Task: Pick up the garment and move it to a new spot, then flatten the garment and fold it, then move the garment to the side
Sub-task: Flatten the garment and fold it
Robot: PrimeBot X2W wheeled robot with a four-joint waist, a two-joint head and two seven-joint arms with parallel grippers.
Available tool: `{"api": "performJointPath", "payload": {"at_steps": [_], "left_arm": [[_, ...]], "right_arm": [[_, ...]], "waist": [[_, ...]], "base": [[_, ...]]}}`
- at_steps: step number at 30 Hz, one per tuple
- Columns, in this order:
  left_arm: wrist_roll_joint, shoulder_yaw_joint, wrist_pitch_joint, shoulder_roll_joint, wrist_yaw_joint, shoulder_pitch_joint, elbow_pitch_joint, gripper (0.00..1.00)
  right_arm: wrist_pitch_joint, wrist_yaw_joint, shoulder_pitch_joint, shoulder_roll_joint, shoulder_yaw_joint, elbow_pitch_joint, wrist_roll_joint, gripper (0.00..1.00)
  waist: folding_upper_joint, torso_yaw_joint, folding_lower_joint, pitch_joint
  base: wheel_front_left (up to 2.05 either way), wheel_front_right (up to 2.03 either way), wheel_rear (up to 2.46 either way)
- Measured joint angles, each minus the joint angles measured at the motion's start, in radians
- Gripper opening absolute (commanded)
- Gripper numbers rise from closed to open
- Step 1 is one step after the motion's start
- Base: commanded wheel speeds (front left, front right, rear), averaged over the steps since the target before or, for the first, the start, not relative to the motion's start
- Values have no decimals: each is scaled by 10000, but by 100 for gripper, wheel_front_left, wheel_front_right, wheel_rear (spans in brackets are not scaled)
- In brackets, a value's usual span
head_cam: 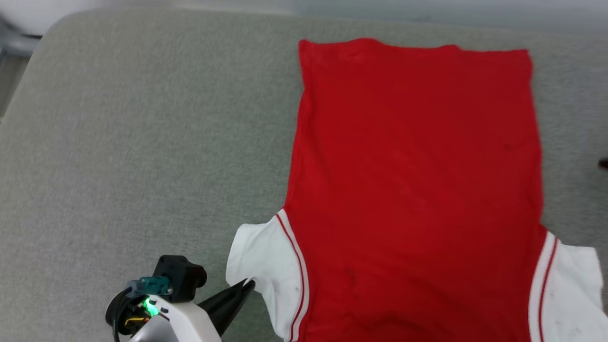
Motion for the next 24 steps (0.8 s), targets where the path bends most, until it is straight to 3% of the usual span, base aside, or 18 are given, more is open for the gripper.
{"api": "performJointPath", "payload": {"at_steps": [6, 9, 16, 24], "left_arm": [[153, -309, 38, -155, -127, -486, -240, 0], [198, -445, 33, -240, -215, -784, -339, 0], [261, -685, -67, -430, -303, -1197, -449, 0], [299, -846, -407, -660, -384, -1472, -353, 0]], "right_arm": [[2522, 2, -2545, 1321, -940, 709, -2403, 100], [3331, 2, -3512, 1685, -1375, 1049, -3728, 100], [4178, 2, -4592, 2307, -2378, 1724, -5908, 100], [4541, 0, -5059, 2571, -2811, 1785, -7139, 100]], "waist": [[0, 719, 1, 996], [0, 1113, 1, 1472], [0, 2030, 0, 2414], [0, 2788, -1, 3303]], "base": [[0, 0, 0], [0, 0, 0], [0, 0, 0], [0, 0, 0]]}}
